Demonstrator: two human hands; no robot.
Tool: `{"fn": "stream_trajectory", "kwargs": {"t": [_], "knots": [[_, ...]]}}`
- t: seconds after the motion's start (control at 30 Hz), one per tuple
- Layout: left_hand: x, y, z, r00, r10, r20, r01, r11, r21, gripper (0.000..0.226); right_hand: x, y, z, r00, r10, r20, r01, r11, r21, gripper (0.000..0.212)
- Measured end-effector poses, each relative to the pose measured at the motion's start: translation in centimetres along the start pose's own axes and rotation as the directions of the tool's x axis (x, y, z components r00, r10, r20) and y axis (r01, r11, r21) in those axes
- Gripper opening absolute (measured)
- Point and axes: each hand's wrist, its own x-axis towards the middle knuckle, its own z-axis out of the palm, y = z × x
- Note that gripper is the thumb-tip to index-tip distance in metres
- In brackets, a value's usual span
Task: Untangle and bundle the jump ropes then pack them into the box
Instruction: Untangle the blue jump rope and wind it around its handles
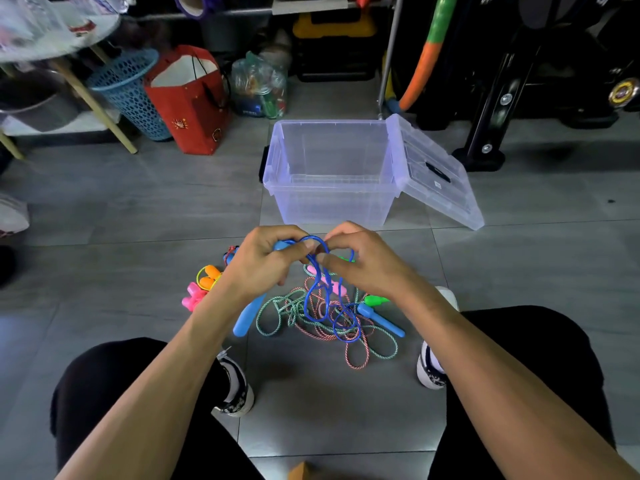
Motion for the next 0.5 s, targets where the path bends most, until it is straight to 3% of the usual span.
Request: {"fn": "stream_trajectory", "kwargs": {"t": [0.13, 0.2, 0.3, 0.4, 0.5], "knots": [[0.5, -0.6, 0.0, 0.996, -0.061, -0.062, 0.064, 0.997, 0.044, 0.023, 0.2, -0.4, -0.3, 0.981, -0.028, -0.193, 0.034, 0.999, 0.027, 0.010], [1.1, -1.5, -0.2, 0.984, -0.123, -0.128, 0.134, 0.988, 0.082, 0.023, 0.0, -0.8, -0.7, 0.976, -0.012, -0.219, 0.026, 0.998, 0.061, 0.015], [1.9, -2.9, -1.1, 0.941, -0.172, -0.291, 0.220, 0.965, 0.143, 0.023, -0.4, -0.7, -1.7, 0.983, 0.081, -0.167, -0.074, 0.996, 0.046, 0.027], [2.5, -3.8, -2.8, 0.881, -0.211, -0.423, 0.298, 0.943, 0.151, 0.020, -0.7, 0.3, -2.9, 0.991, 0.096, -0.092, -0.105, 0.989, -0.103, 0.025], [2.2, -4.6, -2.4, 0.919, -0.262, -0.294, 0.358, 0.866, 0.348, 0.014, -1.1, 1.2, -3.4, 0.997, 0.082, -0.006, -0.081, 0.968, -0.239, 0.020]]}}
